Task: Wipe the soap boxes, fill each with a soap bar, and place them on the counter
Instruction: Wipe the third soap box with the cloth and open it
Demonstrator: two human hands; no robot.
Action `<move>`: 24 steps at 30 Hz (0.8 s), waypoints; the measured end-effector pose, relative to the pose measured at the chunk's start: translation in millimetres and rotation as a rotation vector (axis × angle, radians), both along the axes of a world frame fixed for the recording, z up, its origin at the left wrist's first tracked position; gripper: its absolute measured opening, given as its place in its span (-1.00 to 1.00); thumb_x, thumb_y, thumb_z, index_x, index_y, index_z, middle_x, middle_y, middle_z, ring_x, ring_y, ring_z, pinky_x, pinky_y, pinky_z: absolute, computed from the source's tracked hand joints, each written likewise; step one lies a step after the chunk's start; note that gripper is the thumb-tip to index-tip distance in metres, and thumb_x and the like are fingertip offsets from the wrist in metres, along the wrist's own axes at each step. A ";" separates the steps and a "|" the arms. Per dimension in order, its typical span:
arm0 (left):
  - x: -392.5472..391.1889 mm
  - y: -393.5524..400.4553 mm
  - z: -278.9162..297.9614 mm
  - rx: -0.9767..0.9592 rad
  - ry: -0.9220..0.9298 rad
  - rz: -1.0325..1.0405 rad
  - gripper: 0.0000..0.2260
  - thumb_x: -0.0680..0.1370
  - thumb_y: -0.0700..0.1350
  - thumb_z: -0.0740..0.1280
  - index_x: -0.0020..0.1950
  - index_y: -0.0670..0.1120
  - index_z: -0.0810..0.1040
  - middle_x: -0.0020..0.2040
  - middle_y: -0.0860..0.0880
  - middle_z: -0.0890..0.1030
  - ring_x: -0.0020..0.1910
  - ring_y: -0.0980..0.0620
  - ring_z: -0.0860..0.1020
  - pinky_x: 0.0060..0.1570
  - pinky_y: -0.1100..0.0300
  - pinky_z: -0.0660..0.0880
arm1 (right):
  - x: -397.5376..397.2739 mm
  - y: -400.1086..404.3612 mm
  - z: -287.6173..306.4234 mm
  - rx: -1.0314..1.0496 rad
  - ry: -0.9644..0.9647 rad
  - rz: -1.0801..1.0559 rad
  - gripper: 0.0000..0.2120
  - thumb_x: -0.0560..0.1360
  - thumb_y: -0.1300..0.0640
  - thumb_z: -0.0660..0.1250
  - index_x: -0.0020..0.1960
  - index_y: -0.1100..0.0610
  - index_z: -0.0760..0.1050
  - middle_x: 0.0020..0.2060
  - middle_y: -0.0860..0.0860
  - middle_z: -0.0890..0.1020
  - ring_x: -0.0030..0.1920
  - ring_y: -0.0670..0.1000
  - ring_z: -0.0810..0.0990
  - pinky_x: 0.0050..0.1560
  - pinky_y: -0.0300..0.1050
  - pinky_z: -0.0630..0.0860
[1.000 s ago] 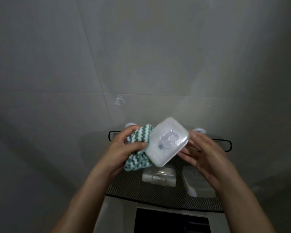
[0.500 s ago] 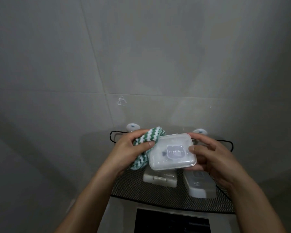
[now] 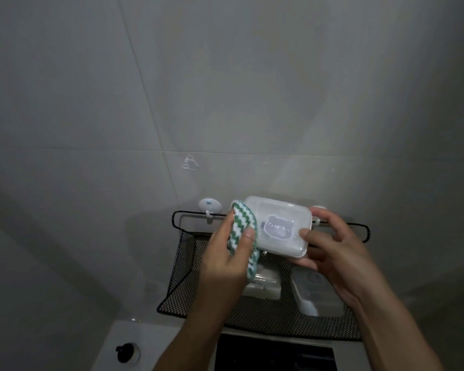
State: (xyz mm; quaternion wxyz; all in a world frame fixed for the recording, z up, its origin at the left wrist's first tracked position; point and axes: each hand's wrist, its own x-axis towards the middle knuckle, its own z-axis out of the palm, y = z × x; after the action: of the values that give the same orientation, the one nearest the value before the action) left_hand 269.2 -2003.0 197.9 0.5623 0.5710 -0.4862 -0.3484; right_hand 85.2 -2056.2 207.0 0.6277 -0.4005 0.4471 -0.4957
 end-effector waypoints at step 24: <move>-37.1 13.9 -16.4 0.032 0.023 0.123 -0.70 0.36 -0.29 0.51 -0.20 0.05 0.46 -0.09 0.00 0.60 -0.12 0.13 0.60 -0.24 0.20 0.55 | 4.8 8.7 7.8 -0.068 0.048 0.010 -0.60 0.39 0.41 0.47 -0.02 -0.08 0.63 -0.18 0.26 0.72 -0.26 0.16 0.70 -0.26 -0.05 0.66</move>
State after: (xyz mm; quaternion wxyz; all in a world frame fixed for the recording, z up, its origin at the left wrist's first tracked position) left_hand 232.1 -1989.1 181.5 0.5787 0.6049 -0.4381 -0.3274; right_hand 90.1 -2047.5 214.8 0.6051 -0.4359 0.4429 -0.4976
